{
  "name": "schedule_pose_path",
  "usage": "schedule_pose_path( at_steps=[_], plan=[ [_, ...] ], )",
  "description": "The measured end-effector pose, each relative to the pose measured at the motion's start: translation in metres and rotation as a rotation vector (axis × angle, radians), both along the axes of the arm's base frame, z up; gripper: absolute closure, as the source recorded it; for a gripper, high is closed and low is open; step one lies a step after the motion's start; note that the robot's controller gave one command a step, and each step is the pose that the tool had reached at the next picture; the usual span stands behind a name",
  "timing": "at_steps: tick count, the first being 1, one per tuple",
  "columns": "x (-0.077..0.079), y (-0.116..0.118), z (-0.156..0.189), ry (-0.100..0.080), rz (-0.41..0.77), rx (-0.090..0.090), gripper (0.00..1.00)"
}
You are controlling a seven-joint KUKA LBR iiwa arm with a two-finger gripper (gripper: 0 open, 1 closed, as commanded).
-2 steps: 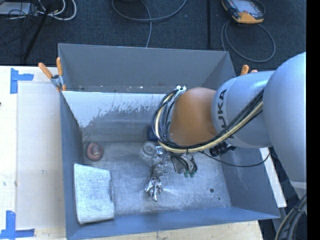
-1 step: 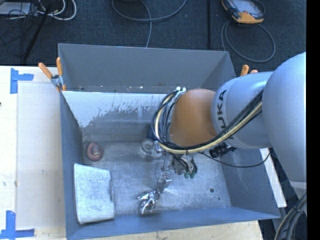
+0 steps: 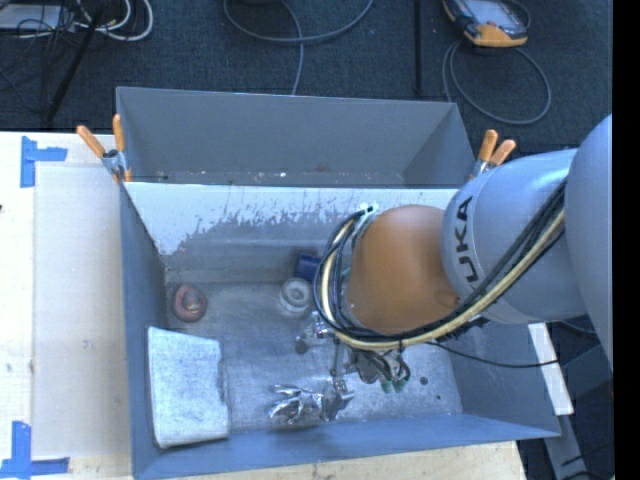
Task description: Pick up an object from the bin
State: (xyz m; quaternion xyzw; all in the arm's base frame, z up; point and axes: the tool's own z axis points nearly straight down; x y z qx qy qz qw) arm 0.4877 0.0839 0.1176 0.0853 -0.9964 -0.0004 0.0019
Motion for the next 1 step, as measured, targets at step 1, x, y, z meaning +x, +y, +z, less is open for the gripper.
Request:
schedule_pose_path(
  at_steps=[1],
  plan=[
    [-0.0107, -0.0050, -0.0416, -0.025, 0.005, 0.003, 0.00]
  ],
)
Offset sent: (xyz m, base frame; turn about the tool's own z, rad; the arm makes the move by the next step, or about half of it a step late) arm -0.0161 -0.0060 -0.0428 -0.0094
